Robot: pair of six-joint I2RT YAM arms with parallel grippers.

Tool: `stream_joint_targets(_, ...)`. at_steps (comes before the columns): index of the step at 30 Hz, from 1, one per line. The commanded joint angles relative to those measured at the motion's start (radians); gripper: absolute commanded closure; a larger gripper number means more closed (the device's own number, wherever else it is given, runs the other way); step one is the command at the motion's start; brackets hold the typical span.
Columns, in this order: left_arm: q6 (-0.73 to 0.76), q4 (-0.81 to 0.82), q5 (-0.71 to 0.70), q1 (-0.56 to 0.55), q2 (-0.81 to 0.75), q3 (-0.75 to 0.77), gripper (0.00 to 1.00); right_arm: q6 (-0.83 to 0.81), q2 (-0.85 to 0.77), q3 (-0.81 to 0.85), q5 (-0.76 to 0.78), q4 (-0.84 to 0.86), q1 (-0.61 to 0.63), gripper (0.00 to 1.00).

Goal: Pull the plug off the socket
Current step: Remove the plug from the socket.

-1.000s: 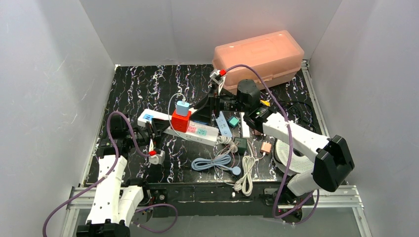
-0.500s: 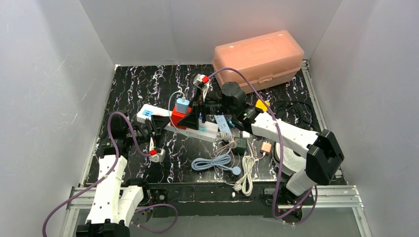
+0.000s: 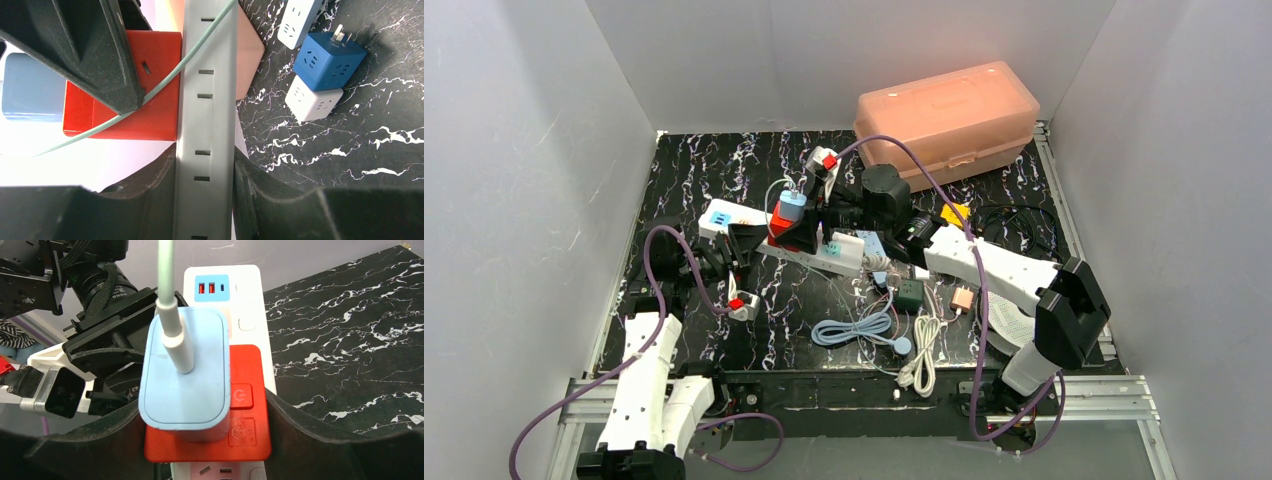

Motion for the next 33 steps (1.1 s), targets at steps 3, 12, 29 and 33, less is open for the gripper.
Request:
stream_joint_targets(3,-0.058,0.138,0.091,-0.013,-0.012,0.019,1.0,-0.026,-0.02,0.033,-0.013,-0.012,0.05,0.57)
stream_joint_targets(12,-0.065,0.133,0.08,-0.014,-0.02,0.006,1.0,-0.035,-0.13,-0.02,-0.07,0.002,0.046,0.19)
stream_joint_targets(29,-0.065,0.132,0.08,-0.019,-0.027,0.003,1.0,-0.078,-0.195,-0.041,-0.075,-0.068,-0.025,0.21)
stream_joint_targets(33,-0.108,0.151,0.067,-0.019,-0.029,0.007,1.0,-0.114,-0.175,-0.031,-0.046,-0.095,-0.009,0.22)
